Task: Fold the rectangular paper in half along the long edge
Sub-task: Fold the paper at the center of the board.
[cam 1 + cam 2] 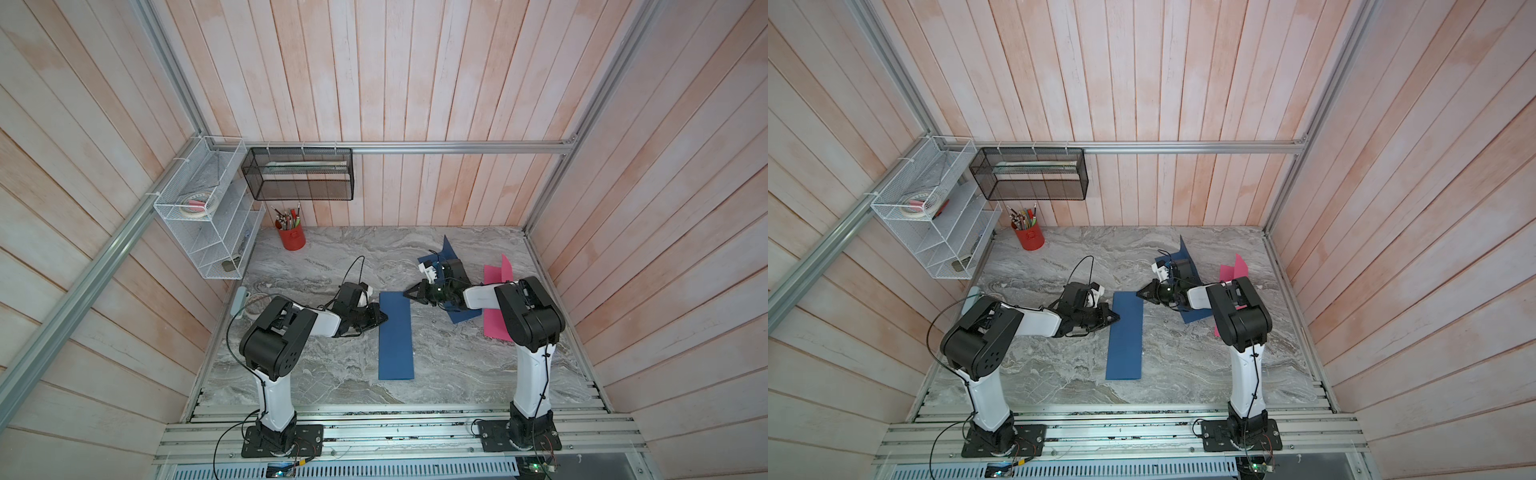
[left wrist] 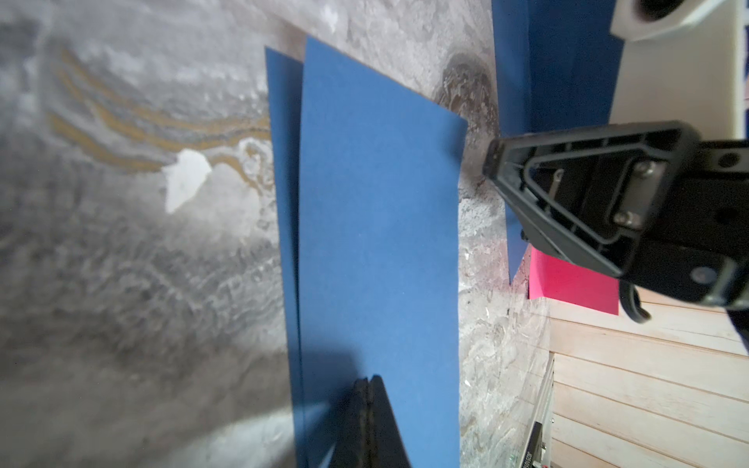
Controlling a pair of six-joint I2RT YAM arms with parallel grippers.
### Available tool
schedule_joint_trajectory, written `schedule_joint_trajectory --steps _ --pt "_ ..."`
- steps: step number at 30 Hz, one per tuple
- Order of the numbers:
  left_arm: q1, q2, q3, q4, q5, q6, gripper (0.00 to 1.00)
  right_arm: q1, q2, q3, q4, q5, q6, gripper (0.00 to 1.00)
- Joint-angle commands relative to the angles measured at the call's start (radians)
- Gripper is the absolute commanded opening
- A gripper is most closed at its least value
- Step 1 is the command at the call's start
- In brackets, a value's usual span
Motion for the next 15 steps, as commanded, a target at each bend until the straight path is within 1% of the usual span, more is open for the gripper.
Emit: schedule_joint_trajectory --steps 1,5,9,11,15 --pt "0.0 0.053 -0.065 -0.206 -0.063 0.0 0.0 -0.019 0.052 0.001 -0.003 -0.005 0.0 0.0" --pt "0.0 0.053 -0.067 -0.203 -0.06 0.0 0.0 -0.058 0.053 -0.034 -0.028 0.01 -0.032 0.0" --pt "0.001 0.055 -0.072 -0.2 -0.061 0.001 0.0 -0.11 0.022 -0.075 -0.078 0.033 -0.086 0.0" --pt "0.0 0.058 -0.077 -0.194 -0.061 0.0 0.0 -0.134 -0.004 -0.095 -0.084 0.023 -0.096 0.0" --pt "0.0 0.07 -0.079 -0.179 -0.054 -0.006 0.0 -0.13 -0.068 -0.12 -0.066 -0.022 -0.098 0.0"
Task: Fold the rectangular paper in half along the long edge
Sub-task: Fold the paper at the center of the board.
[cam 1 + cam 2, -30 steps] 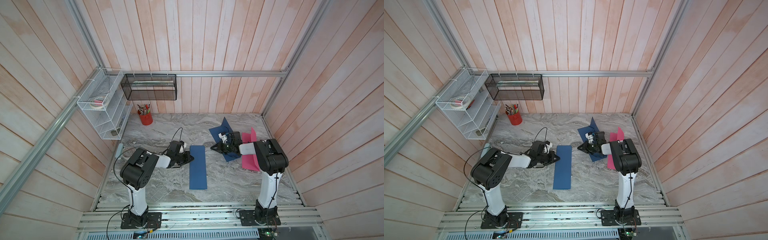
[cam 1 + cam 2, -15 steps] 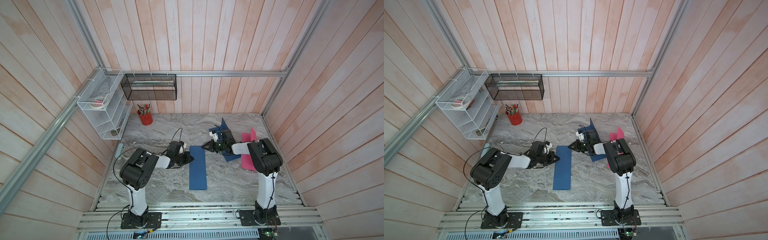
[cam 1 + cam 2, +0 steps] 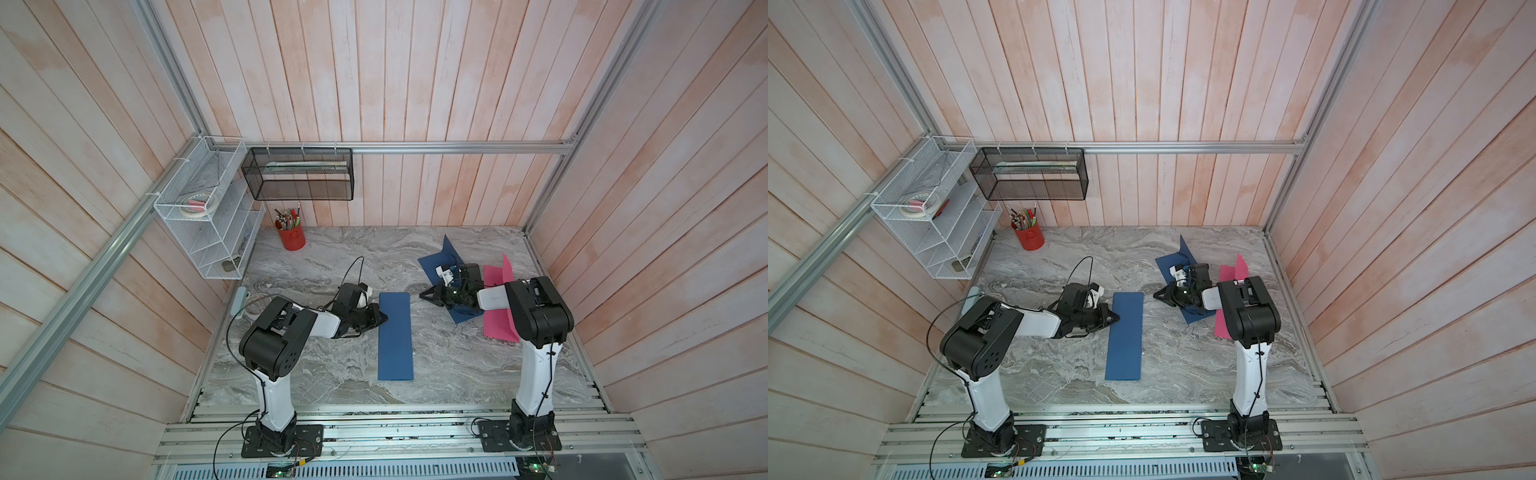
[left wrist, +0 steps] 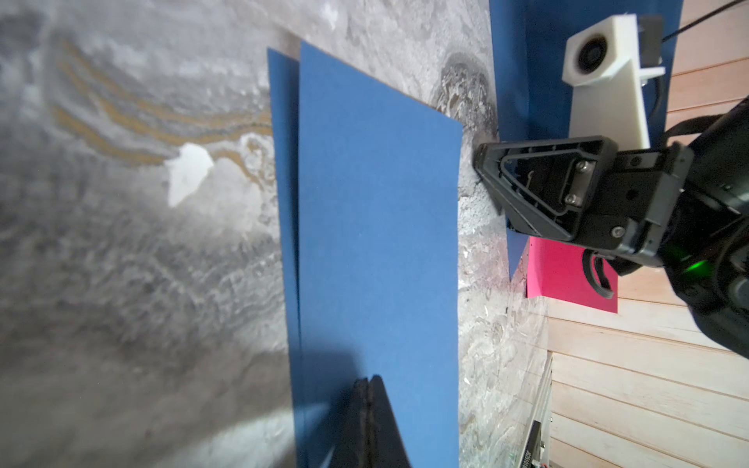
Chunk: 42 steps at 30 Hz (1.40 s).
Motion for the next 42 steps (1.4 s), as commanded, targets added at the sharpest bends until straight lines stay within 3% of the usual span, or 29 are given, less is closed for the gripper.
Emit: schedule_joint_trajectory --steps 1,3,5,7,12,19,26,30,33,39,42 --pt "-0.001 0.075 -0.064 -0.202 -0.056 -0.003 0.0 0.015 -0.047 -0.033 -0.036 -0.026 -0.03 0.0" --pt "-0.001 0.075 -0.064 -0.197 -0.056 -0.005 0.0 0.027 -0.05 -0.04 -0.005 -0.053 -0.019 0.02" --pt "-0.001 0.075 -0.064 -0.196 -0.054 -0.005 0.0 0.038 -0.032 -0.03 0.004 -0.058 -0.012 0.19" --pt "-0.002 0.074 -0.066 -0.195 -0.054 -0.004 0.0 0.05 -0.004 -0.017 0.014 -0.069 -0.005 0.28" --pt "-0.002 0.072 -0.072 -0.197 -0.056 -0.003 0.0 0.093 0.062 0.03 0.032 -0.07 0.009 0.33" --pt "-0.002 0.075 -0.066 -0.196 -0.051 -0.003 0.0 0.137 0.119 0.1 0.02 -0.055 0.014 0.33" --pt "-0.002 0.084 -0.064 -0.197 -0.048 -0.003 0.0 0.146 0.072 0.076 0.027 -0.047 0.015 0.28" --pt "-0.002 0.09 -0.066 -0.194 -0.047 -0.003 0.0 0.152 0.048 0.035 0.061 -0.05 0.035 0.16" --pt "-0.002 0.09 -0.067 -0.191 -0.046 -0.003 0.0 0.157 0.042 0.012 0.085 -0.048 0.046 0.0" --pt "-0.001 0.088 -0.069 -0.192 -0.045 -0.001 0.0 0.156 0.021 -0.023 0.144 -0.055 0.084 0.0" --pt "-0.002 0.092 -0.069 -0.189 -0.045 -0.005 0.0 0.157 0.008 -0.063 0.218 -0.103 0.136 0.2"
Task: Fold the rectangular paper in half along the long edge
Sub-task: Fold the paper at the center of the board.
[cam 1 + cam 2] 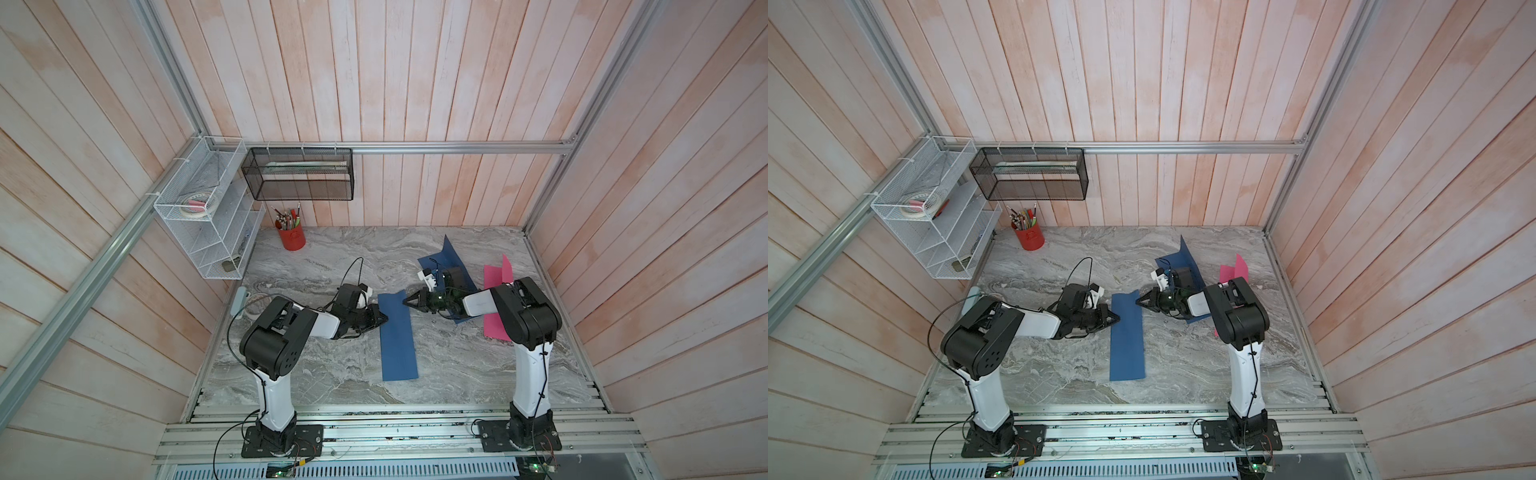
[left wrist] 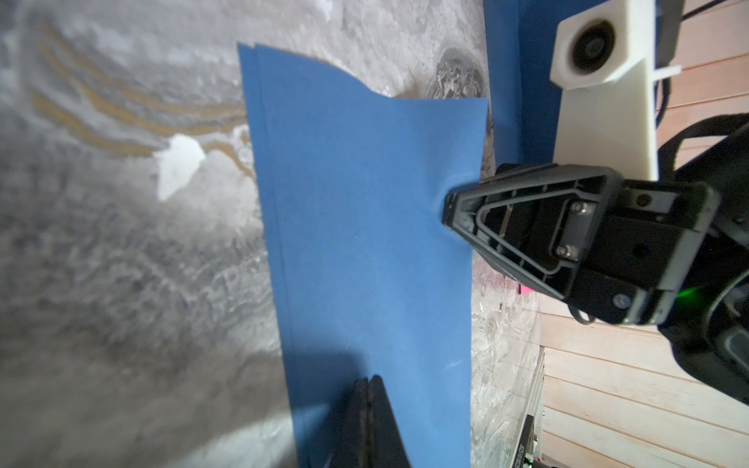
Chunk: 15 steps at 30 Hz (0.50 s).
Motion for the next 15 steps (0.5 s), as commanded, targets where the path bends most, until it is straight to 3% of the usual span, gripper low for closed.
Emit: schedule_joint_trajectory --steps 1,5,9,12,15 --pt "-0.006 0.086 -0.057 -0.213 -0.067 0.002 0.0 0.007 -0.029 -0.061 0.088 -0.059 0.074 0.24" --pt "-0.006 0.09 -0.059 -0.213 -0.065 0.002 0.0 0.011 -0.061 -0.161 0.267 -0.104 0.189 0.29" --pt "-0.006 0.089 -0.058 -0.215 -0.065 0.002 0.0 0.033 -0.109 -0.219 0.282 -0.08 0.192 0.26" --pt "-0.006 0.09 -0.056 -0.218 -0.065 0.002 0.0 0.055 -0.15 -0.229 0.211 -0.032 0.143 0.04" --pt "-0.006 0.09 -0.054 -0.219 -0.065 0.002 0.0 0.065 -0.177 -0.226 0.132 0.011 0.098 0.0"
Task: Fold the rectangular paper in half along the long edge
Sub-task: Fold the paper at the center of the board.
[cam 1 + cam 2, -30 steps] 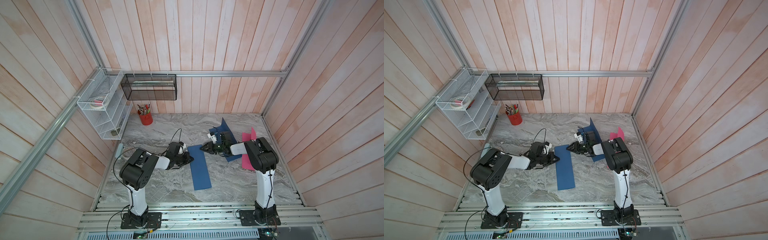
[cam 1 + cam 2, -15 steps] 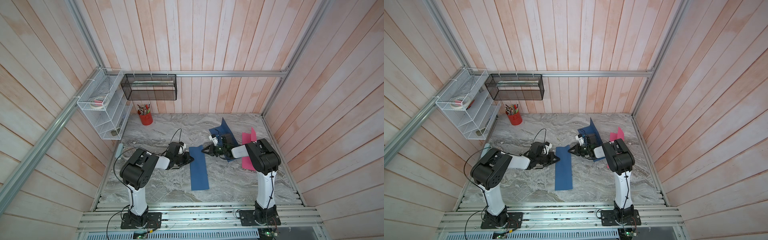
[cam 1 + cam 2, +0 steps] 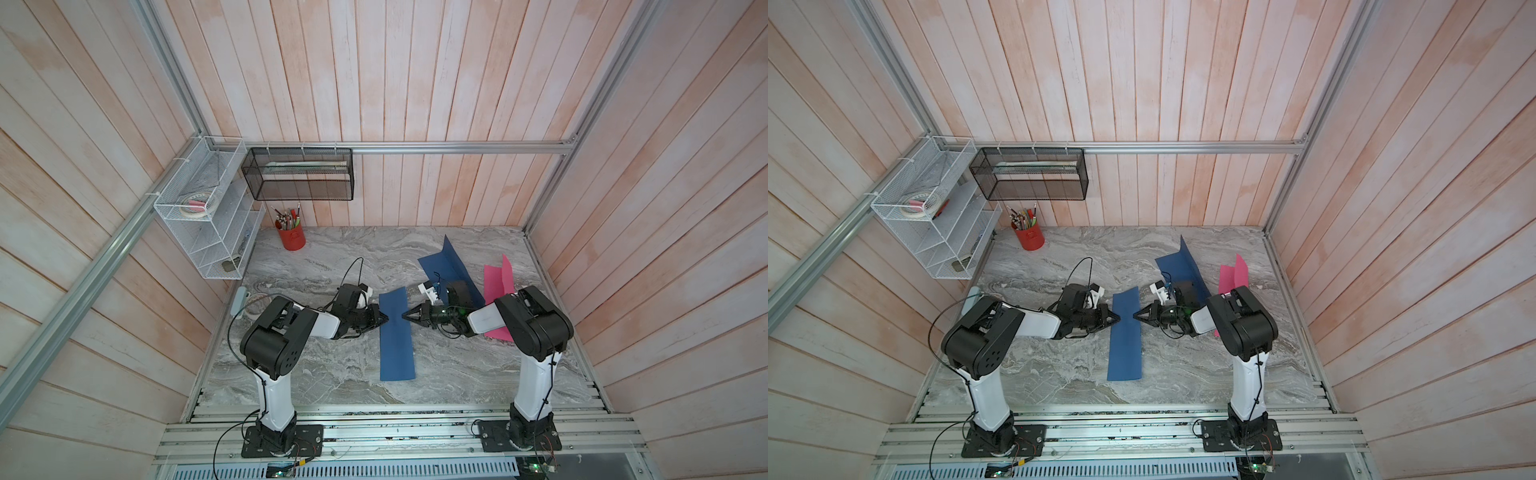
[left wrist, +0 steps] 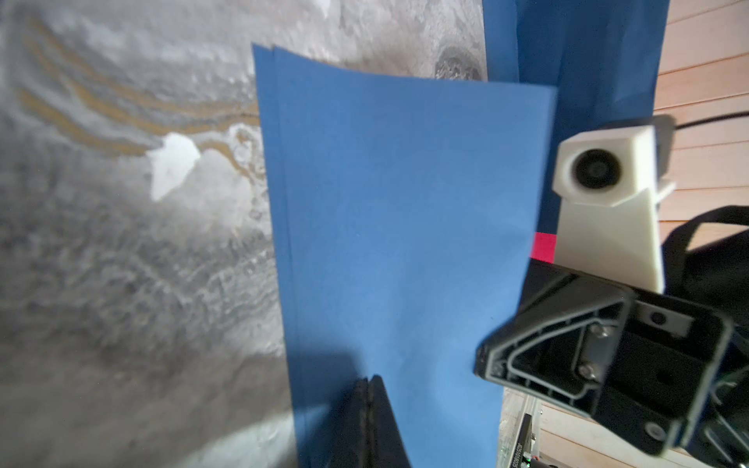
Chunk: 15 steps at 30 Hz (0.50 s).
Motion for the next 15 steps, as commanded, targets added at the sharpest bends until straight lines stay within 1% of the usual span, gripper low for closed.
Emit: schedule_joint_trajectory --steps 1,4,6,7,8,12,15 --pt "-0.005 0.086 -0.053 -0.225 -0.071 0.006 0.0 0.013 -0.042 -0.002 -0.058 0.053 -0.049 0.0" --pt "-0.006 0.086 -0.052 -0.227 -0.072 0.007 0.0 0.018 -0.056 -0.02 -0.072 0.067 -0.049 0.0" --pt "-0.006 0.087 -0.053 -0.229 -0.073 0.007 0.0 0.029 -0.066 -0.039 -0.082 0.088 -0.047 0.19" --pt "-0.005 0.087 -0.051 -0.23 -0.073 0.007 0.0 0.035 -0.07 -0.05 -0.08 0.093 -0.042 0.25" --pt "-0.005 0.087 -0.051 -0.229 -0.073 0.008 0.0 0.044 -0.073 -0.062 -0.071 0.094 -0.034 0.27" --pt "-0.006 0.089 -0.049 -0.229 -0.073 0.007 0.0 0.077 -0.097 -0.11 -0.053 0.119 -0.009 0.29" --pt "-0.005 0.09 -0.05 -0.229 -0.073 0.007 0.0 0.093 -0.116 -0.14 -0.042 0.134 0.009 0.27"
